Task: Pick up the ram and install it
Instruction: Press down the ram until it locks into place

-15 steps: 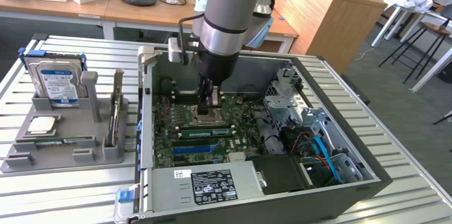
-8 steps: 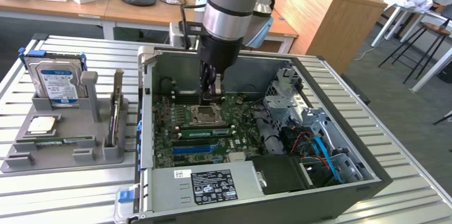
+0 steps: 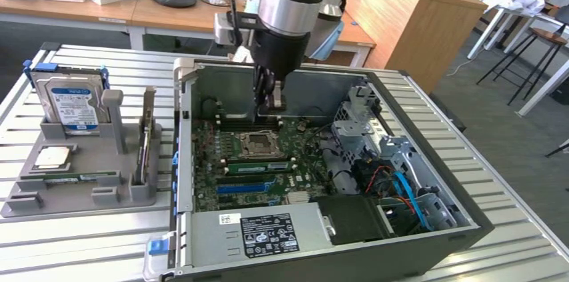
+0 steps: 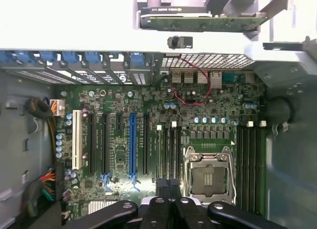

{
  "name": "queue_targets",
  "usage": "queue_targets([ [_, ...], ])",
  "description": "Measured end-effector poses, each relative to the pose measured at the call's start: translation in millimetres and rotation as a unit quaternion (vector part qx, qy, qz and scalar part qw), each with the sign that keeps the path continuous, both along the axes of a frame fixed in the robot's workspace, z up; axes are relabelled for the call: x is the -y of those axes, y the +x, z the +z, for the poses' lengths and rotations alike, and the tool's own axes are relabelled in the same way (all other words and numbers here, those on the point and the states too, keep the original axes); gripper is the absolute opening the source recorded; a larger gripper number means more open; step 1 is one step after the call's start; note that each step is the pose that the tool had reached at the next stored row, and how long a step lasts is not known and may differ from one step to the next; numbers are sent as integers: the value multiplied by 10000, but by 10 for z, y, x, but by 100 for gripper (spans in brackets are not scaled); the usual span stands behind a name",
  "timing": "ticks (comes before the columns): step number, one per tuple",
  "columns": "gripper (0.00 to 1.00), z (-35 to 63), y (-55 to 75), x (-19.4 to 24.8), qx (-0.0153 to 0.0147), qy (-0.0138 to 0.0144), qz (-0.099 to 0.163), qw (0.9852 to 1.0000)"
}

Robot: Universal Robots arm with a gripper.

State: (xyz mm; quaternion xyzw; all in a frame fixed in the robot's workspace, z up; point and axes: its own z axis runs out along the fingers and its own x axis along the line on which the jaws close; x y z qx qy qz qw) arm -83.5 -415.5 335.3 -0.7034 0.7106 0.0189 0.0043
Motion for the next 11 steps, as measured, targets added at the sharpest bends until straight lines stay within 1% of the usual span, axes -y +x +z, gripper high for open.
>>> queue_targets([
  [7, 10, 130, 0, 0, 0, 0, -4, 10000],
  [11, 10, 137, 0, 0, 1, 1, -5, 10000],
])
